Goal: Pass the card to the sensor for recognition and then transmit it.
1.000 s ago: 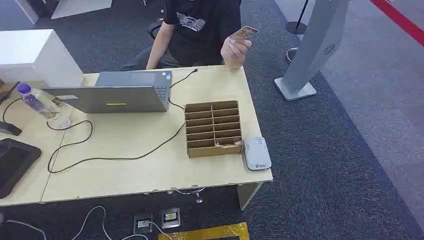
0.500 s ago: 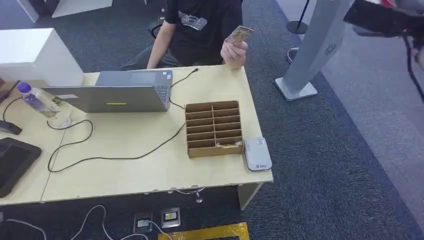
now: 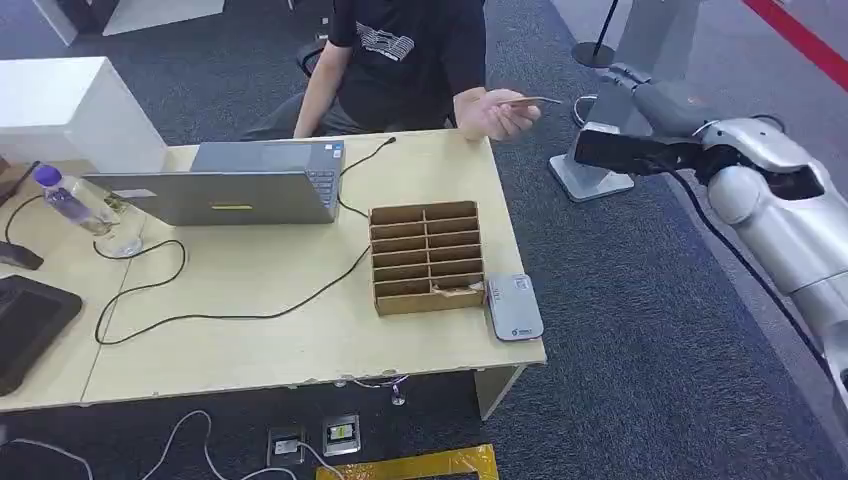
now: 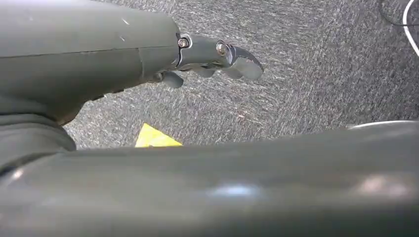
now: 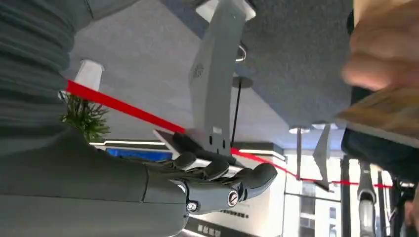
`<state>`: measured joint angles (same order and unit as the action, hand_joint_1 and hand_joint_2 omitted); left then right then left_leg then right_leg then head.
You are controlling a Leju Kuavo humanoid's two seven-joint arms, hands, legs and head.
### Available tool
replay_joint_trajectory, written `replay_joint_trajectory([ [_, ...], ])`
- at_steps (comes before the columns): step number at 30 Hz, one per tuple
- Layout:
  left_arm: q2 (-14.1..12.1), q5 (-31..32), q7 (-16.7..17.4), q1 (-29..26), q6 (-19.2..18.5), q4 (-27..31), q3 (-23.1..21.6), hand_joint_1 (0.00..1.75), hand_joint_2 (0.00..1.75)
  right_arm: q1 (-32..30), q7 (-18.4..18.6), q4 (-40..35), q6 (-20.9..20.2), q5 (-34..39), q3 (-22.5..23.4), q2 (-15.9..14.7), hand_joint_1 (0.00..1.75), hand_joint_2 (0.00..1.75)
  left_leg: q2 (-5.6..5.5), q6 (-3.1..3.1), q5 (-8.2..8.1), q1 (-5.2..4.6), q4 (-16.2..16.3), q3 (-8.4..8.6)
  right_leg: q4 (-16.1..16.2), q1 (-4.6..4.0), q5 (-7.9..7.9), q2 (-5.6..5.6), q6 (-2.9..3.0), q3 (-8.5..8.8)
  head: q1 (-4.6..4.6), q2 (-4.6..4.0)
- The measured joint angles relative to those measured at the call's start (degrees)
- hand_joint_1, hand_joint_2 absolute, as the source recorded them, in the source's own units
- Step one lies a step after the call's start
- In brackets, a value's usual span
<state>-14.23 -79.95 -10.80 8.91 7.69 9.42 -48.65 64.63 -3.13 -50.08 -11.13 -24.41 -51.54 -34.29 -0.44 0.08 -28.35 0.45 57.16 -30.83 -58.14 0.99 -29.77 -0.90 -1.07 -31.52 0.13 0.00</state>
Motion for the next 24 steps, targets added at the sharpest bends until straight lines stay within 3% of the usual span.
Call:
replay_joint_trajectory([
  [7, -0.2, 0.7, 0.0, 0.0, -0.3, 0.0, -0.1, 0.00, 0.00, -5.2, 1.0, -2.9, -0.2, -0.2, -0.2, 0.5, 0.00, 1.75, 0.00, 0.00, 0.00, 0.00, 0.0, -0.01, 0.0, 0.00, 0.00, 0.00, 0.00, -0.01, 0.02, 0.00],
  [8, -0.3, 0.8, 0.0, 0.0, -0.3, 0.0, -0.1, 0.00, 0.00, -5.7, 1.1, -3.2, -0.4, -0.3, -0.2, 0.5, 1.75, 1.75, 0.00, 0.00, 0.00, 0.00, 0.0, -0.01, 0.0, 0.00, 0.00, 0.01, 0.00, -0.02, 0.02, 0.00],
  [24, -0.3, 2.3, 1.2, 0.9, -0.3, 0.0, -0.2, 0.00, 0.00, -9.0, 0.0, -5.2, 0.7, -1.0, 1.9, 0.6, 1.75, 1.75, 0.02, 0.00, 0.00, 0.00, 0.0, 0.01, 0.0, 0.00, 0.00, 0.02, 0.00, -0.04, 0.02, 0.00],
])
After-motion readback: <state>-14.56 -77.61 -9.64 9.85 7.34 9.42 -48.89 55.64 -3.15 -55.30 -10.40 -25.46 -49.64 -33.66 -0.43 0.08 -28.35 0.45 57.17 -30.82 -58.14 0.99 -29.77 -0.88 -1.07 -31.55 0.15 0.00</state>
